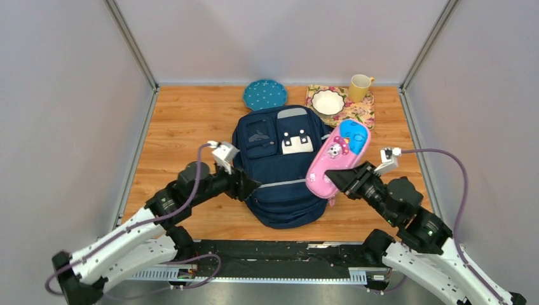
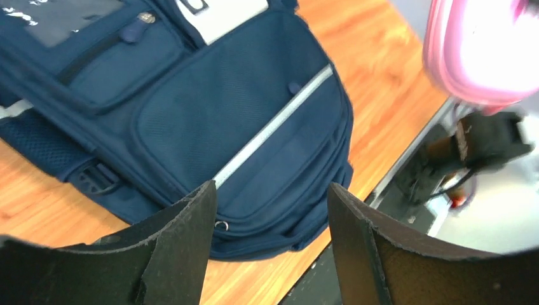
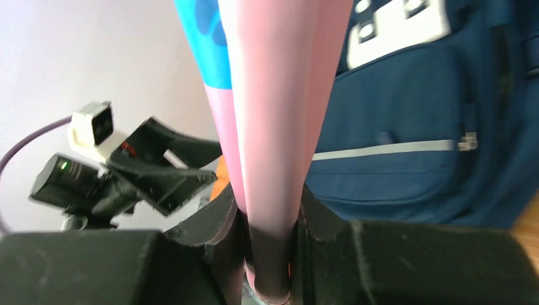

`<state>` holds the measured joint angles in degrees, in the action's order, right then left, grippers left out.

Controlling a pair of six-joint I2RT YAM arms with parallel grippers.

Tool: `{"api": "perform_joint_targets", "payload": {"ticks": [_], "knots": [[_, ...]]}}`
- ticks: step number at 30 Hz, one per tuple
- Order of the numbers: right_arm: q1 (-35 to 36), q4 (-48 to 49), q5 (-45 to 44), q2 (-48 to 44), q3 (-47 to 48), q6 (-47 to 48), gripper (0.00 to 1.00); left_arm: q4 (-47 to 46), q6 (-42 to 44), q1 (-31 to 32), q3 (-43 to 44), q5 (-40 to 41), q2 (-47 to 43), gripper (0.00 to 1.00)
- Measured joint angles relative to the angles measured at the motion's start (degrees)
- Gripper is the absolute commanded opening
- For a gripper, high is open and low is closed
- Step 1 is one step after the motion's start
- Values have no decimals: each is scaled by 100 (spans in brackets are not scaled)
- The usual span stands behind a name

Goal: Pack the student bag
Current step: Place the stationery in the student bag.

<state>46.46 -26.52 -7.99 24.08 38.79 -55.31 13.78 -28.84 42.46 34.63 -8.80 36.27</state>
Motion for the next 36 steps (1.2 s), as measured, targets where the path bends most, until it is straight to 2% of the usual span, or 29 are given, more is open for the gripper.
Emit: {"api": "perform_joint_targets", "payload": {"ticks": [5,7,9,12,19,33,36], "knots": [[-15,-1325,-925,-282,682,157,0,249,1276,2406,833,1788,1578,73],[-15,-1731,-1145,-251,922,227,0,267,1803,3016,1252,2284,2389,74],[-15,-2044,-1318,-254,1062,271,0,225,2269,3320,1552,2647,3029,74],[-15,-2433,-1491,-345,1091,310,0,-22,3003,3571,1696,3152,3676,75],[-15,-3119,-1810,-691,1187,313,0,-750,4120,3696,1663,3637,4238,77],[-15,-3421,-2063,-898,1228,310,2,-1152,4566,3696,2024,3587,5587,77],[-15,-3423,-2061,-916,1228,310,2,-1261,4629,3698,2131,3727,5759,70]]}}
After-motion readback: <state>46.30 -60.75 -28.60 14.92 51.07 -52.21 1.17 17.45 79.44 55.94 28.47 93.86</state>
